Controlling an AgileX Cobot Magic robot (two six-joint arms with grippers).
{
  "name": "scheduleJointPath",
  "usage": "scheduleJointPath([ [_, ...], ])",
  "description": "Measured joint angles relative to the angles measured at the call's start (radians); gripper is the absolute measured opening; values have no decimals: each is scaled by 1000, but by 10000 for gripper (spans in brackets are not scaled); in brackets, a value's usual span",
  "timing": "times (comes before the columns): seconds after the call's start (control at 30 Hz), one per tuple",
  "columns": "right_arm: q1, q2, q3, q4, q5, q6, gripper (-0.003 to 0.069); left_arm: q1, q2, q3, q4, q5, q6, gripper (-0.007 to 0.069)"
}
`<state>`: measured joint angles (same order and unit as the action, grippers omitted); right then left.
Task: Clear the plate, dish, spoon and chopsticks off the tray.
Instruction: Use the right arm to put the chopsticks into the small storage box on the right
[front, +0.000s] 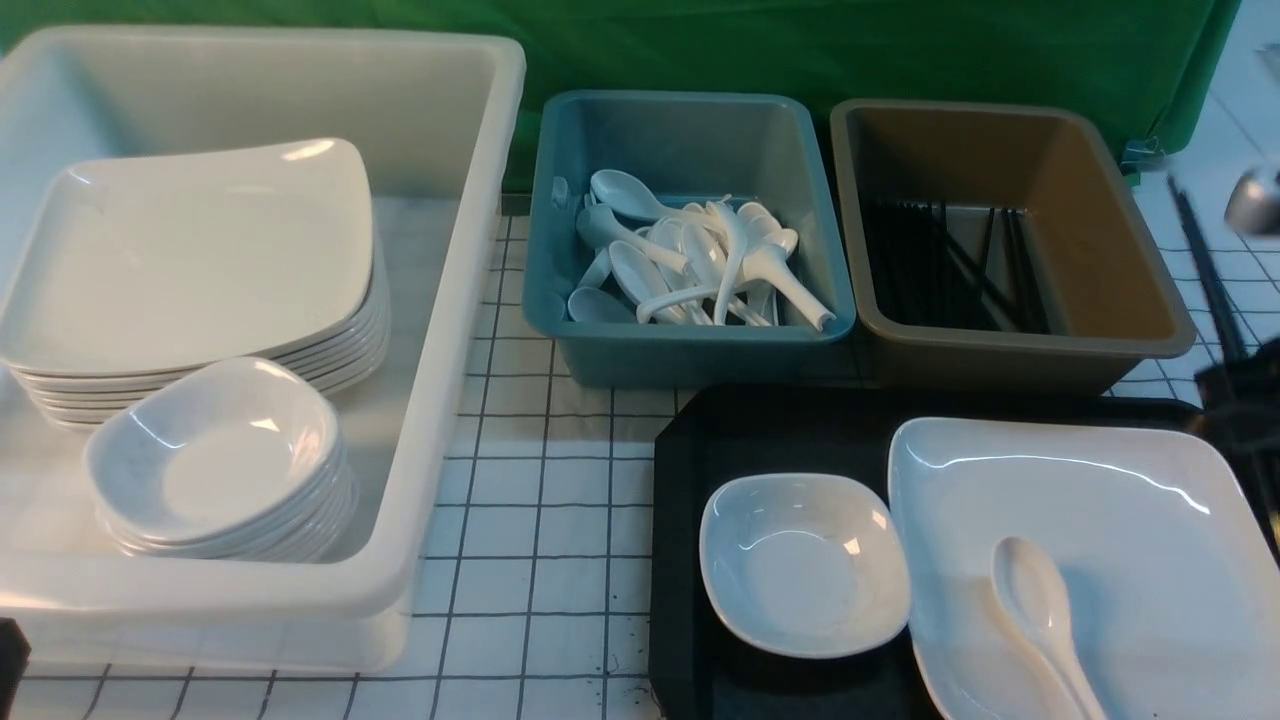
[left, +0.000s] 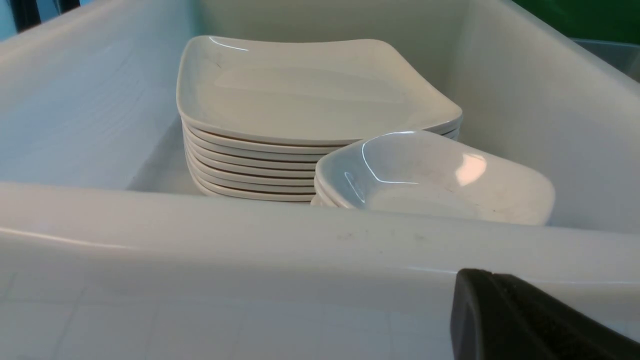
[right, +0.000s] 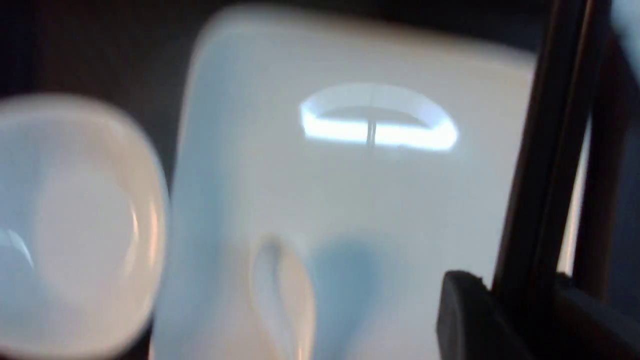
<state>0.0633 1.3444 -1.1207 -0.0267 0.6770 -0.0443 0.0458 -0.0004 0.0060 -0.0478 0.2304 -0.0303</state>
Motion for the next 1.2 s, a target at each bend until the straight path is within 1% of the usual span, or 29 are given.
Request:
scheduleJointPath([
  [0.13,0,33,-60,12,-223,61,167,0,0,0,0,0,0,5],
  [0.23,0,121,-93,27,-390,69,167,0,0,0,0,0,0,5],
  [0.27,0,128,-94,27,-402,69,167,0,0,0,0,0,0,5],
  [0.33,0,226,-101,27,-568,71,167,0,0,0,0,0,0,5],
  [0.37,0,234,-101,27,-568,71,167,0,0,0,0,0,0,5],
  [0.4,0,311,-101,27,-694,72,167,0,0,0,0,0,0,5],
  [0.5,0,412,-101,27,-862,80,171,0,0,0,0,0,0,5],
  [0.63,0,513,-101,27,-959,93,190,0,0,0,0,0,0,5],
  [0.7,0,549,-101,27,-967,93,224,0,0,0,0,0,0,5],
  [0.73,0,552,-101,27,-966,93,228,0,0,0,0,0,0,5],
  [0.77,0,570,-101,27,-952,98,261,0,0,0,0,0,0,5],
  [0.87,0,577,-101,27,-891,136,327,0,0,0,0,0,0,5],
  [0.9,0,575,-101,27,-873,152,341,0,0,0,0,0,0,5],
  [0.97,0,553,-101,27,-787,197,359,0,0,0,0,0,0,5],
  [1.03,2,518,-101,27,-677,210,335,0,0,0,0,0,0,5],
  [1.07,2,514,-101,27,-666,210,330,0,0,0,0,0,0,5],
  [1.1,10,463,-101,27,-546,198,256,0,0,0,0,0,0,5],
  [1.13,10,456,-101,27,-546,198,256,0,0,0,0,0,0,5],
  [1.17,18,408,-101,27,-423,182,166,0,0,0,0,0,0,5],
  [1.2,24,378,-101,27,-357,170,118,0,0,0,0,0,0,5],
])
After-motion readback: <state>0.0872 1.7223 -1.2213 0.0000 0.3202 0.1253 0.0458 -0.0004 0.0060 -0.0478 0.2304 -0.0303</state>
